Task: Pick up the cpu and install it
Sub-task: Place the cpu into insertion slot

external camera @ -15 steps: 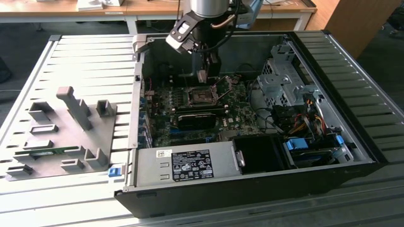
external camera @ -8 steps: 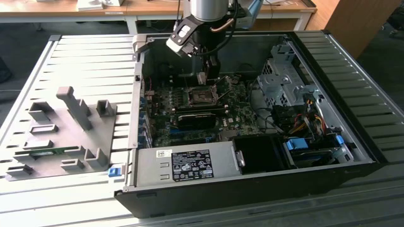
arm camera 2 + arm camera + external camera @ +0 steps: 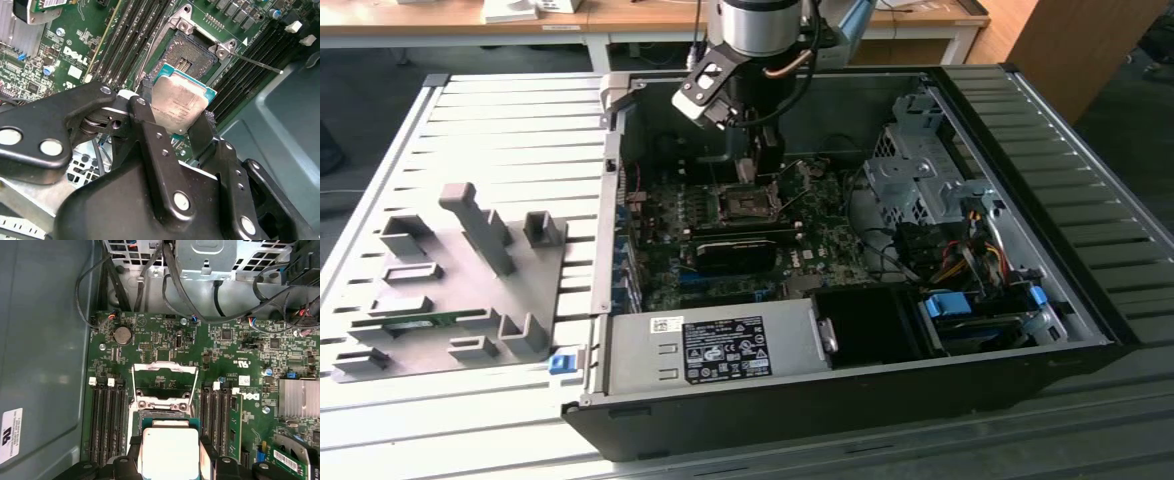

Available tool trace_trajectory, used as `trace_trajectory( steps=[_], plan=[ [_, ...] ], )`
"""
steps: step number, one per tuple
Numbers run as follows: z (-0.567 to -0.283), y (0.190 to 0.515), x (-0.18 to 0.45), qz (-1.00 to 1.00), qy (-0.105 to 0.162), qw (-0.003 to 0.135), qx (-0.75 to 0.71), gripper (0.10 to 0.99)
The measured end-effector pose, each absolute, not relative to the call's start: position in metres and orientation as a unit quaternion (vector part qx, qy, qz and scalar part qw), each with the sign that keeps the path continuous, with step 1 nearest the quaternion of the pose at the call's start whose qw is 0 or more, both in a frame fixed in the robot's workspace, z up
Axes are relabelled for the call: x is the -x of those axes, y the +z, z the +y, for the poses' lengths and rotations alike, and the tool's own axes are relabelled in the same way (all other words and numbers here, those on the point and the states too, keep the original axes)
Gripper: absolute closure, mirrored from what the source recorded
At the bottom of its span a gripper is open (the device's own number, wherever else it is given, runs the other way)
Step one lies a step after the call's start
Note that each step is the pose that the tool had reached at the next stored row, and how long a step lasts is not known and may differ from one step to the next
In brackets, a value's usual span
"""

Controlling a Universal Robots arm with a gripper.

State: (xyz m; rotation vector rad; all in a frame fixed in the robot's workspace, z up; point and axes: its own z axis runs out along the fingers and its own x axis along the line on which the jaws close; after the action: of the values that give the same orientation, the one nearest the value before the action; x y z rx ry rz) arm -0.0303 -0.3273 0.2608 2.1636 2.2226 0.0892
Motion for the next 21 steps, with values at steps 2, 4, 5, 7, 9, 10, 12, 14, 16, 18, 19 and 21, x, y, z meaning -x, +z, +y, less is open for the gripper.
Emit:
trace_trajectory(
  steps=[2, 4, 5, 7, 9, 10, 12, 14, 16, 18, 19, 21],
  plan=[
    [-0.327, 0.259, 0.030, 0.716, 0.029, 0.019, -0.697, 0.549],
    [-0.327, 0.257, 0.030, 0.716, 0.029, 0.019, -0.697, 0.549],
    [-0.327, 0.257, 0.031, 0.716, 0.029, 0.019, -0.697, 0.549],
    [-0.327, 0.256, 0.032, 0.716, 0.029, 0.019, -0.697, 0.549],
    [-0.327, 0.254, 0.033, 0.716, 0.029, 0.019, -0.697, 0.549],
    [-0.327, 0.253, 0.033, 0.716, 0.029, 0.019, -0.697, 0.549],
    [-0.326, 0.250, 0.033, 0.716, 0.029, 0.019, -0.697, 0.549],
    [-0.326, 0.246, 0.033, 0.716, 0.029, 0.019, -0.697, 0.549],
    [-0.325, 0.243, 0.033, 0.716, 0.029, 0.019, -0.697, 0.549],
    [-0.325, 0.242, 0.034, 0.716, 0.029, 0.019, -0.697, 0.549],
    [-0.325, 0.241, 0.034, 0.716, 0.029, 0.019, -0.697, 0.549],
    [-0.325, 0.239, 0.035, 0.716, 0.029, 0.019, -0.697, 0.549]
  ],
)
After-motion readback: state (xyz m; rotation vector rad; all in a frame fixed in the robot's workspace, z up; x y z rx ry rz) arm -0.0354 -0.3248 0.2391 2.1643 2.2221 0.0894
